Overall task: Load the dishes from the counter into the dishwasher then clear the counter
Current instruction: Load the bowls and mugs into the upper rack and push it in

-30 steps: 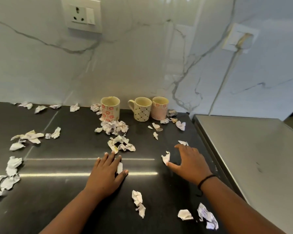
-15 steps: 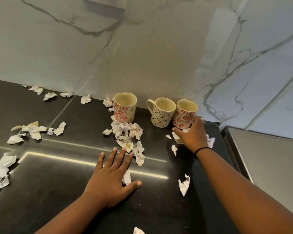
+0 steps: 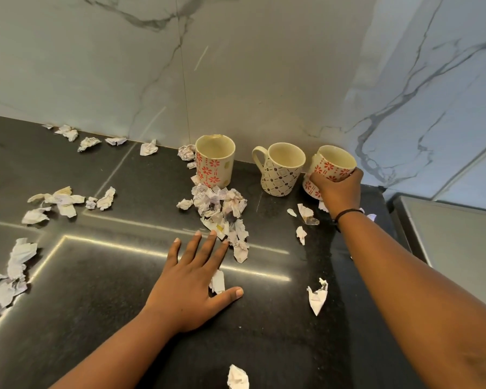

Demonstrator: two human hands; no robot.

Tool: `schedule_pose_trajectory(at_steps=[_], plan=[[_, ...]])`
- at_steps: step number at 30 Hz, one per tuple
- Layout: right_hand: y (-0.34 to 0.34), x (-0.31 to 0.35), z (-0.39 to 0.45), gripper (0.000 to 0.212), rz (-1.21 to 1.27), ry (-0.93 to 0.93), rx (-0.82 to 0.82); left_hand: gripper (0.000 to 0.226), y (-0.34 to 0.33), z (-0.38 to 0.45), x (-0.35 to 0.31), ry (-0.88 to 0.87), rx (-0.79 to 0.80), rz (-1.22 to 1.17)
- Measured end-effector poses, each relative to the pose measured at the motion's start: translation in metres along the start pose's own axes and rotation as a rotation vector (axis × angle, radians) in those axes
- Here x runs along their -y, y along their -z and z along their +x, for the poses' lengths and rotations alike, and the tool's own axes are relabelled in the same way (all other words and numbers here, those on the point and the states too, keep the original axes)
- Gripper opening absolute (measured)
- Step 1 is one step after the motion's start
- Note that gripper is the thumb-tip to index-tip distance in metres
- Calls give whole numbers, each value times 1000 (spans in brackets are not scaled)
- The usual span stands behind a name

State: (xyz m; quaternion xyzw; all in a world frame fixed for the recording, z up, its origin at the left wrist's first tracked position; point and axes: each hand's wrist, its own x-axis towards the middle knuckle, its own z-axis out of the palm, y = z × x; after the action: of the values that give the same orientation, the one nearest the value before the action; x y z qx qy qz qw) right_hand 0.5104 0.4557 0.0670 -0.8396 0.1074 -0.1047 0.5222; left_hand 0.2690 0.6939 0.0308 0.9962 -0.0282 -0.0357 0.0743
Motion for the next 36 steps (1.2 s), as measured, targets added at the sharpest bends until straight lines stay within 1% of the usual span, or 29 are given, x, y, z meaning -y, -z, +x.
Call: schedule_pose_trajectory(at_steps=[3, 6, 9, 10, 13, 15, 17, 18, 20, 22, 26, 27, 28, 29, 30, 31, 33, 34, 36], plan=[[22, -1, -12, 76, 183, -70, -8, 91, -1, 0, 1, 2, -7, -28], [58, 2, -38, 66, 406, -97, 37, 91, -1, 0, 1, 4, 9, -15], [103, 14, -79, 44, 545, -68, 152, 93, -1, 1, 1, 4, 8, -23], [118, 17, -95, 41, 582, -67, 203, 95, -2, 0, 2, 3, 8, -31], [163, 22, -145, 49, 710, -138, 305, 106, 0, -1, -3, 13, -3, -93], [189, 17, -177, 66, 775, -206, 296, 112, 6, -1, -20, 3, -30, -148], [213, 8, -210, 86, 859, -286, 256, 109, 14, -2, -54, -51, -85, -196], [224, 4, -225, 88, 901, -330, 251, 106, 18, -3, -73, -90, -114, -219], [250, -8, -256, 79, 963, -401, 219, 100, 24, -8, -116, -210, -149, -241], [276, -21, -287, 79, 1021, -444, 167, 96, 26, -16, -158, -348, -153, -251], [332, -48, -344, 85, 1093, -467, -27, 93, 21, -43, -232, -633, -73, -263], [347, -55, -359, 83, 1107, -468, -75, 92, 19, -52, -249, -693, -46, -277], [360, -63, -371, 76, 1121, -470, -112, 91, 16, -61, -262, -745, -21, -290], [376, -73, -386, 69, 1141, -474, -162, 89, 13, -71, -278, -805, 10, -297], [390, -82, -399, 66, 1146, -481, -209, 84, 10, -79, -293, -867, 31, -304], [405, -93, -413, 70, 1157, -486, -255, 79, 6, -90, -309, -933, 47, -306], [430, -114, -437, 89, 1174, -497, -320, 68, -1, -109, -337, -1058, 56, -288], [444, -126, -449, 96, 1175, -506, -341, 62, -5, -120, -354, -1127, 49, -275], [472, -153, -469, 96, 1129, -547, -380, 50, -16, -141, -388, -1264, 22, -281]])
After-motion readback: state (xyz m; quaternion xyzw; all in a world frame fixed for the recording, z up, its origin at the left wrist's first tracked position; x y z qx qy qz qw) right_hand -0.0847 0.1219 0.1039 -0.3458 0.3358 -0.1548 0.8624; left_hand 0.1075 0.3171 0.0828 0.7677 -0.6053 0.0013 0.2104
